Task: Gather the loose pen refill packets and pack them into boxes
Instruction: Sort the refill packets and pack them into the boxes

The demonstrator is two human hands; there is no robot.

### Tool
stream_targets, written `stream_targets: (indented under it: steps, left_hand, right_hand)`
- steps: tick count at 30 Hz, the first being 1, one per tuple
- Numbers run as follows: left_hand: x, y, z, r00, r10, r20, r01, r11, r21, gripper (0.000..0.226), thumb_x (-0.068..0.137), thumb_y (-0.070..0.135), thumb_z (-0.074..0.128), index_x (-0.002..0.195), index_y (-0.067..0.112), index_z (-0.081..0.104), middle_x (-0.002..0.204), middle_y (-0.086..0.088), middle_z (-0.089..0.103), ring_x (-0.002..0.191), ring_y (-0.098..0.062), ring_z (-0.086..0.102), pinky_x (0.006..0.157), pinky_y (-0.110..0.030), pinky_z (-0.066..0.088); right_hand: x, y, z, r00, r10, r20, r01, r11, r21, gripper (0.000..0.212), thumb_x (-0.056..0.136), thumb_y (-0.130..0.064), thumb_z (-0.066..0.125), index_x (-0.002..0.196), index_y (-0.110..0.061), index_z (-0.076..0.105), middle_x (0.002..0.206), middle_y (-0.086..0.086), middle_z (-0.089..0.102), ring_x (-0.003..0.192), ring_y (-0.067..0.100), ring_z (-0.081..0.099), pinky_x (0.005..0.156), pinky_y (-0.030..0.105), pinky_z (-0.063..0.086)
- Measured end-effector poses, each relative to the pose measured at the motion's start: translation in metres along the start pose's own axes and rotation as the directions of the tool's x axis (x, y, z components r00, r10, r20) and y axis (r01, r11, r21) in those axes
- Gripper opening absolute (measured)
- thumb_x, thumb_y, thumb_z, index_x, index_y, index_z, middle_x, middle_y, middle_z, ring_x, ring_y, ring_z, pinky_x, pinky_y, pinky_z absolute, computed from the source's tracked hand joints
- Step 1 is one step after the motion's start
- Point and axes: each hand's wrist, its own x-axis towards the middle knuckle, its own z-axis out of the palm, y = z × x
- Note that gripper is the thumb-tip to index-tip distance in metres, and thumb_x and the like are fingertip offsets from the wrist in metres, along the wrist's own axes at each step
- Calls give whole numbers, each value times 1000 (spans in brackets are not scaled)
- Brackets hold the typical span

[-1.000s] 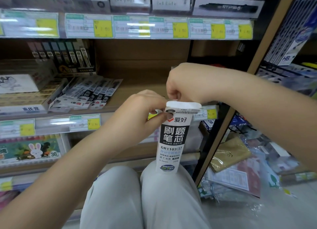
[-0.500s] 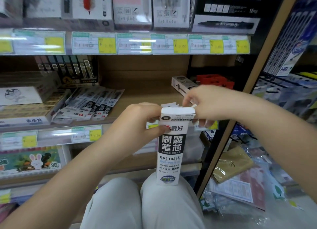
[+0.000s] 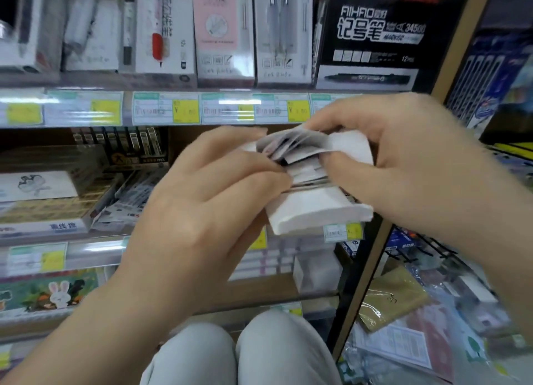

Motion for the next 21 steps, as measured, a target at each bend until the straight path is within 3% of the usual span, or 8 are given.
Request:
stream_targets:
  steps: [4,5,7,9,12,15,19,21]
  left_hand:
    - [-16,-17,21,1000,6,-15,-4,994,111,7,85,-3,63,86,-6,70,92,-15,69,103,-36,58,102,-41,40]
    - [-22,-23,30,1000,-4,1,4,992,123,6,84,-5,64,85,-6,70,91,-15,69,102,-36,58,102,-42,40]
    - [-36,-34,50,999,-11,35,6,989,150,6,82,-9,64,81,-6,69,87,-15,69,98,-33,57,105,-40,38]
    - [-49,-44,69,998,-2,64,-9,984,177,11,81,-12,61,77,-6,68,83,-16,68,92,-31,53,108,-38,35]
    - [-65,-62,92,996,-17,93,-2,980,198,19,87,-9,53,79,-4,68,84,-15,69,95,-30,52,107,-36,36]
    - [-75,-76,105,979,-87,186,44,974,222,10,80,-7,63,85,-1,70,90,-11,70,108,-35,53,97,-38,40]
    - [-80,-87,106,896,-212,390,166,975,148,29,59,-14,64,79,6,70,86,-5,72,109,-37,58,91,-47,48]
    - [-81,-93,101,870,-355,342,308,933,185,28,59,-9,56,77,6,71,81,-7,72,104,-38,60,89,-51,48]
  right_hand:
    - [4,12,33,987,-47,-151,38,997,-62,36,78,-15,49,108,-20,67,74,-8,66,51,-3,46,52,8,32]
    - [6,18,47,984,-42,-171,30,997,-75,37,78,-14,50,111,-17,66,74,-2,68,51,2,49,52,13,35]
    - [9,31,75,982,-35,-186,14,993,-113,37,77,-11,53,111,-11,66,66,6,67,50,20,57,50,21,42]
    - [14,45,103,983,-20,-180,-9,987,-160,37,73,-9,56,108,-8,68,57,8,63,47,28,58,46,29,46]
    - [22,62,134,986,29,-164,-64,975,-213,38,78,-8,58,116,-11,63,59,10,62,51,33,60,47,34,46]
    - [33,76,155,988,106,-110,-136,935,-327,42,85,-9,54,126,-17,56,69,11,66,64,33,63,51,30,38]
    - [54,90,177,987,118,-106,-157,828,-538,49,51,-6,79,97,-21,72,44,3,56,36,24,55,43,19,27]
    - [65,96,186,989,148,0,-121,811,-573,47,69,-5,66,113,-22,63,66,5,66,57,25,64,49,23,34]
